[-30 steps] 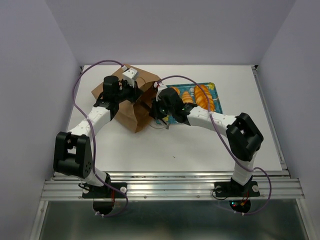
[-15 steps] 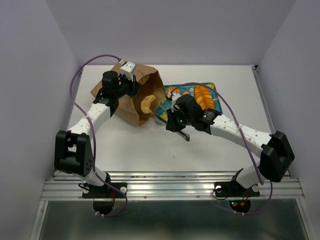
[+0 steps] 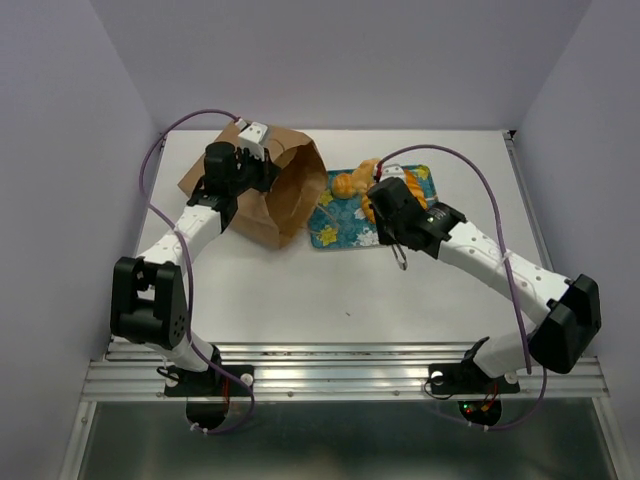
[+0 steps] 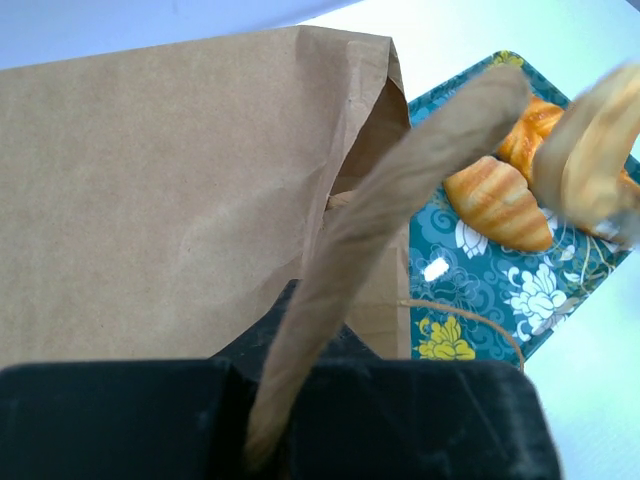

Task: Take the fake bread out of the paper bag
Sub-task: Place the fake bread in the container.

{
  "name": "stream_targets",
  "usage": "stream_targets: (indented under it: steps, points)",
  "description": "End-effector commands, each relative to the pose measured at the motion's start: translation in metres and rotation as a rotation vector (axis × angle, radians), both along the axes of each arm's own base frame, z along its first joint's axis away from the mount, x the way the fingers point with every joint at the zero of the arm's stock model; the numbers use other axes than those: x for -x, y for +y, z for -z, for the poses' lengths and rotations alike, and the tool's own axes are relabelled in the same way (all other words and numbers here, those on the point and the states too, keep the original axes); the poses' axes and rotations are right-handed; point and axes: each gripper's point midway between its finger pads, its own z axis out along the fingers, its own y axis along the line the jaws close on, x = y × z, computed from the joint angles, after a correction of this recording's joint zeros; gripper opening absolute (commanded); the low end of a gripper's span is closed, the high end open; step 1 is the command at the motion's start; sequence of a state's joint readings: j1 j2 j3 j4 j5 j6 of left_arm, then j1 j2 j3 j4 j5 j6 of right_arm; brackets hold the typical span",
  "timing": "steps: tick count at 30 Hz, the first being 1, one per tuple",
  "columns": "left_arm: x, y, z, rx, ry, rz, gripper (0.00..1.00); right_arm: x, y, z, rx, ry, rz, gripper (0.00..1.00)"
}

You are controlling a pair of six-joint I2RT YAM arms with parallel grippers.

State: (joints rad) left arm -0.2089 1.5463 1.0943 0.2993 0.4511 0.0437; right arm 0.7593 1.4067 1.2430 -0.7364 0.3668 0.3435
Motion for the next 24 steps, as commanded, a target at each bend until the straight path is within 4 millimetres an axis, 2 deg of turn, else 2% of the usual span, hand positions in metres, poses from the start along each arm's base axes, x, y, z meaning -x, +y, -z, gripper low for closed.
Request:
stream_targets:
  steps: [1,3,4,5,6,7,9,10,11,12,14,15,16,17,18,19,23,24]
  points:
    - [-0.001,0.012,-0.037,0.033,-0.101,-0.056,0.00,-0.067,-0.043,-0.081,0.070,-0.334,0.232,0.01]
    - [-0.001,0.018,-0.039,0.039,-0.100,-0.094,0.00,-0.100,-0.041,-0.118,-0.035,-0.436,0.221,0.01]
    - [-0.002,0.023,-0.039,0.067,-0.079,-0.135,0.00,-0.126,-0.049,-0.125,-0.089,-0.452,0.185,0.01]
    - [-0.002,0.025,-0.040,0.077,-0.074,-0.153,0.00,-0.134,-0.054,-0.140,-0.131,-0.474,0.156,0.01]
    - [0.000,0.025,-0.042,0.087,-0.073,-0.160,0.00,-0.148,-0.038,-0.157,-0.202,-0.482,0.053,0.01]
    - [0.002,0.025,-0.040,0.094,-0.064,-0.161,0.00,-0.160,-0.047,-0.166,-0.191,-0.499,0.024,0.01]
    - [0.004,0.029,-0.043,0.109,-0.066,-0.187,0.00,-0.170,-0.027,-0.181,-0.216,-0.518,-0.104,0.02]
    - [0.003,0.033,-0.045,0.113,-0.072,-0.220,0.00,-0.170,0.000,-0.178,-0.223,-0.510,-0.319,0.02]
    - [0.004,0.036,-0.042,0.114,-0.068,-0.236,0.00,-0.167,0.013,-0.191,-0.234,-0.542,-0.424,0.02]
    - [0.004,0.043,-0.047,0.124,-0.077,-0.281,0.00,-0.163,0.030,-0.180,-0.213,-0.529,-0.582,0.01]
    - [0.008,0.047,-0.043,0.120,-0.070,-0.301,0.00,-0.167,0.031,-0.176,-0.126,-0.557,-0.666,0.01]
    - [0.011,0.048,-0.048,0.130,-0.079,-0.308,0.00,-0.169,0.028,-0.166,-0.053,-0.564,-0.715,0.01]
    - [0.012,0.052,-0.048,0.128,-0.083,-0.326,0.00,-0.174,0.019,-0.163,0.129,-0.639,-0.819,0.03]
    - [0.016,0.054,-0.047,0.127,-0.083,-0.336,0.00,-0.175,0.010,-0.125,0.212,-0.601,-0.844,0.03]
    - [0.017,0.057,-0.047,0.127,-0.084,-0.356,0.00,-0.182,0.001,-0.121,0.288,-0.634,-0.822,0.03]
    - [0.018,0.063,-0.042,0.127,-0.075,-0.386,0.00,-0.197,-0.016,-0.128,0.417,-0.687,-0.755,0.02]
    - [0.024,0.077,-0.038,0.121,-0.061,-0.470,0.00,-0.217,-0.055,-0.109,0.701,-0.624,-0.689,0.01]
    - [0.027,0.082,-0.034,0.113,-0.047,-0.493,0.00,-0.216,-0.061,-0.092,0.753,-0.596,-0.704,0.01]
